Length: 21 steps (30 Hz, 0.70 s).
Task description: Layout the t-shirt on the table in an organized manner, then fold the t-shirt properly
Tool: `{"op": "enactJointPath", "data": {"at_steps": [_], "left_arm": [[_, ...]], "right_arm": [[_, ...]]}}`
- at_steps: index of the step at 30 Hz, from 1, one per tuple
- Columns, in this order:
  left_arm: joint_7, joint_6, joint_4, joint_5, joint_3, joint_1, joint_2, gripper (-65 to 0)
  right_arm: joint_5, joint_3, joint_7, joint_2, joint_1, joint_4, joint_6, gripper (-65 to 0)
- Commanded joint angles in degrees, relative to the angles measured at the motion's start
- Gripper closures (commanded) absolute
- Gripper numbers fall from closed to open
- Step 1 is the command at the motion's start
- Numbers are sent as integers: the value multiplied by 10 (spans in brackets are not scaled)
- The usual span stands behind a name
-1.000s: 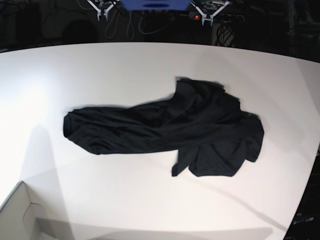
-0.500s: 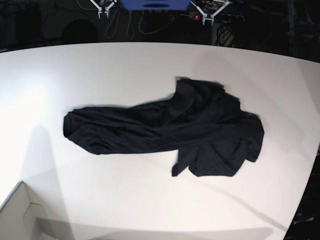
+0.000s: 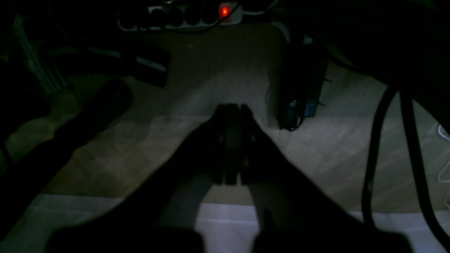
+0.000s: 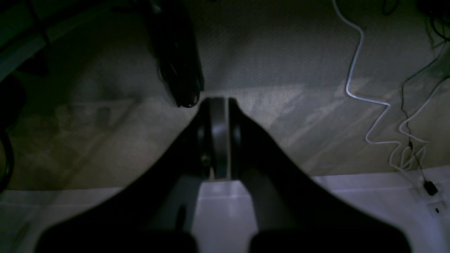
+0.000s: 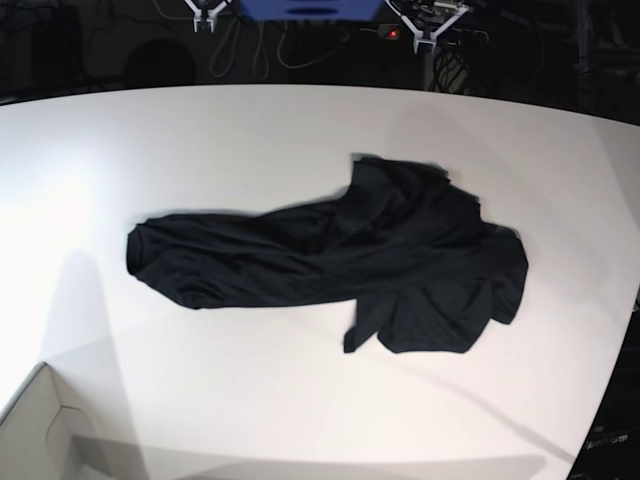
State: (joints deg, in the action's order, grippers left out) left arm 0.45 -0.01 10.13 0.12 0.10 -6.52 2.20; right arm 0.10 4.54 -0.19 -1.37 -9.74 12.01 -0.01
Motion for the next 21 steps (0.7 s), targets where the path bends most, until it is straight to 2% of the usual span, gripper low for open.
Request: {"op": "enactJointPath", "data": {"at_steps": [1, 8, 14, 17, 19, 21], "left_arm": [[-1, 2, 1, -2, -1, -3, 0, 0], [-5, 2, 1, -2, -1, -6, 0, 0], [-4, 2, 1, -2, -1, -8, -1, 0], [-7, 2, 6, -2, -1, -29, 3, 0], [-7, 2, 45, -3, -1, -57, 10, 0], [-6, 2, 122, -3, -2, -113, 25, 0]], "right_arm": [[1, 0, 1, -5, -2, 1, 1, 0], [1, 0, 1, -6, -1, 2, 2, 0], [0, -1, -3, -18, -17, 54, 3, 0], [0, -1, 1, -25, -59, 101, 4, 0], [0, 0, 1, -31, -104, 161, 6, 0], [1, 1, 1, -33, -165, 252, 29, 0]]}}
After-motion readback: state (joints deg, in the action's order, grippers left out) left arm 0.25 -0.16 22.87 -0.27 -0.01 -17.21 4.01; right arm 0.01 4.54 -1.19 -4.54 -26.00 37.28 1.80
